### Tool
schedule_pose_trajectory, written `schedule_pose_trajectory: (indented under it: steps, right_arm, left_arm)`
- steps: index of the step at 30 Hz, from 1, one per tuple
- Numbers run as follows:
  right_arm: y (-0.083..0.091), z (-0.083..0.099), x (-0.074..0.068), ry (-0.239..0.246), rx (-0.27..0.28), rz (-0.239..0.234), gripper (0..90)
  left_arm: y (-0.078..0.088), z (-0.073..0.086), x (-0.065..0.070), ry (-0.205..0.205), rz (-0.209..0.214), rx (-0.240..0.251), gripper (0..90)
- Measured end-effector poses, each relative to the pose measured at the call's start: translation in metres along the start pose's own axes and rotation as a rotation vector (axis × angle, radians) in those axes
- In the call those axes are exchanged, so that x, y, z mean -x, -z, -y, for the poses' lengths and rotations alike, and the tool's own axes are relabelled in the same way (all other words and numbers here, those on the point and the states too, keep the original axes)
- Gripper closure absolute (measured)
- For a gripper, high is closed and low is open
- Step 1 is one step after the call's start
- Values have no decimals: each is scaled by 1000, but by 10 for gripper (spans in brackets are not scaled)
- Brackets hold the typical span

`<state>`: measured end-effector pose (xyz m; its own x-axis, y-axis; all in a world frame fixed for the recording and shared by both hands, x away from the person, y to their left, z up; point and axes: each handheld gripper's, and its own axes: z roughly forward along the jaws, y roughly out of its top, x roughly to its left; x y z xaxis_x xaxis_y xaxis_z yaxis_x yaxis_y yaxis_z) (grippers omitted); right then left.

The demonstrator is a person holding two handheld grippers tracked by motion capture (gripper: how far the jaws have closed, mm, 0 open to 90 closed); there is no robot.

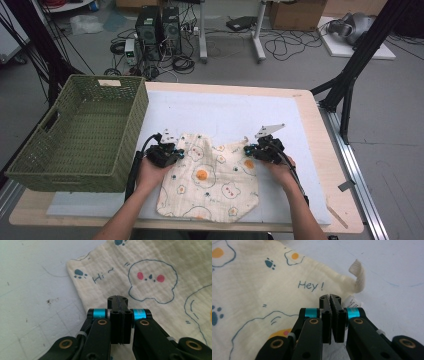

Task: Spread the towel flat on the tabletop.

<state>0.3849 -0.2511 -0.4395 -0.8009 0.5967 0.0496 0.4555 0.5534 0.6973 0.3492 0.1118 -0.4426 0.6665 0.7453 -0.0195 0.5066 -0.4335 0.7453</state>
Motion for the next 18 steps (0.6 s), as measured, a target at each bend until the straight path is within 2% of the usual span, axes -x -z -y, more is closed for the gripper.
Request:
schedule_pose_trajectory:
  steps: [2,4,8,9,10,13,14,15,16,18]
  right_arm:
    - [2,-5,1,26,-19,14,893]
    - [10,-13,2,46,-11,70,894]
    - [32,-25,9,40,35,229,885]
    - [35,-24,11,11,47,237,869]
    - [34,-21,14,-10,41,229,822]
    - [32,-14,15,-28,1,207,778]
    - [31,-13,14,-42,-4,184,762]
    - [31,-12,13,-44,-3,161,744]
    - [30,-13,11,-43,1,137,734]
    - [31,-14,4,-11,-1,109,714]
  left_arm:
    - [0,0,0,9,-18,12,894]
    - [3,-1,-1,27,-41,44,896]
    - [11,-4,-3,66,-98,123,896]
    - [12,-4,-4,71,-96,125,896]
    - [12,-3,-5,73,-90,121,895]
    - [10,-2,-6,73,-80,107,878]
    - [9,-2,-6,79,-74,102,848]
    - [8,-2,-6,85,-74,93,795]
    - [7,-2,-6,83,-67,90,783]
    - [7,-1,-5,58,-61,72,759]
